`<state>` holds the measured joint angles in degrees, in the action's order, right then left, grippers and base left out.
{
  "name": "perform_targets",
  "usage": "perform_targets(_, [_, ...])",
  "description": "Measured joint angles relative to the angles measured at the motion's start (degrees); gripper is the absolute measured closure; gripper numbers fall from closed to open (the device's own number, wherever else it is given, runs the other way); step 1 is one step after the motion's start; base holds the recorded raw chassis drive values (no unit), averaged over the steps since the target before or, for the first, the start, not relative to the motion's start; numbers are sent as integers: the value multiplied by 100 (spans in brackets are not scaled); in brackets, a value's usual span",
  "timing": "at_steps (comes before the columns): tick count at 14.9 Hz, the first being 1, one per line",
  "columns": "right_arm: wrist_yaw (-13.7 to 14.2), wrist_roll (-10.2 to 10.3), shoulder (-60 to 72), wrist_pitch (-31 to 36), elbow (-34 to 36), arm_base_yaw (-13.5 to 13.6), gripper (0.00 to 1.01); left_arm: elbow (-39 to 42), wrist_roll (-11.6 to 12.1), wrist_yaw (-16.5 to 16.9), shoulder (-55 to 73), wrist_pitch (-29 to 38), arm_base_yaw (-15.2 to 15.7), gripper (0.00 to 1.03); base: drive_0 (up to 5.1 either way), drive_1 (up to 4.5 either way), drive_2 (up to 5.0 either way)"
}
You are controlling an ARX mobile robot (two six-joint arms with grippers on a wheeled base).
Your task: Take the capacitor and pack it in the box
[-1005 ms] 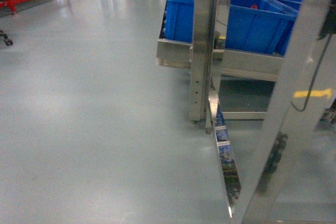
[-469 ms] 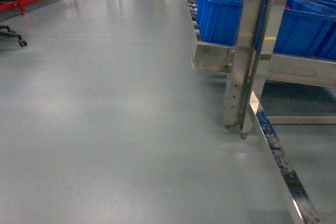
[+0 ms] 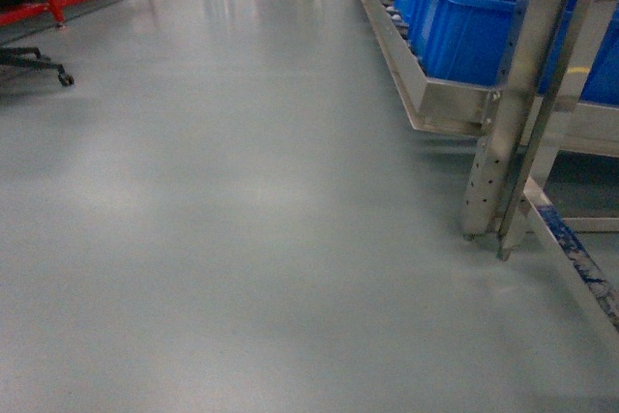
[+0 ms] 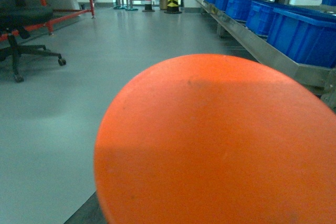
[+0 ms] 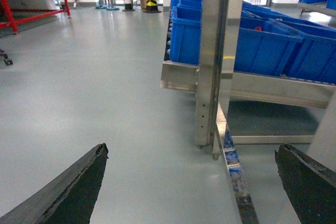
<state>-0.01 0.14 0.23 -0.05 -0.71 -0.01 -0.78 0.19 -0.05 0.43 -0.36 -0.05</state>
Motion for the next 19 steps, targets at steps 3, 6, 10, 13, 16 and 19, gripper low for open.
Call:
perform_targets(3, [2,0,2,-26,0,0,3,0,0,9,0,-9,0,59,-502,243,243])
perform_targets(6, [2,0,0,-22,0,0,3,0,0,4,0,0,0,59,-503,242,242])
perform_targets(10, [0,0,2,-24,0,0,3,0,0,4,0,-9,0,59,-505,240,240])
perform_targets(13, [2,0,0,-31,0,0,3,0,2,7,0,-4,0,59,-499,247,247])
perform_targets(16, [2,0,0,-20,0,0,3,0,0,4,0,-7,0,59,-501,244,244])
perform_targets(19, [0,0,0,-22,0,0,3,0,0,0,0,4,0,59,-510,236,236])
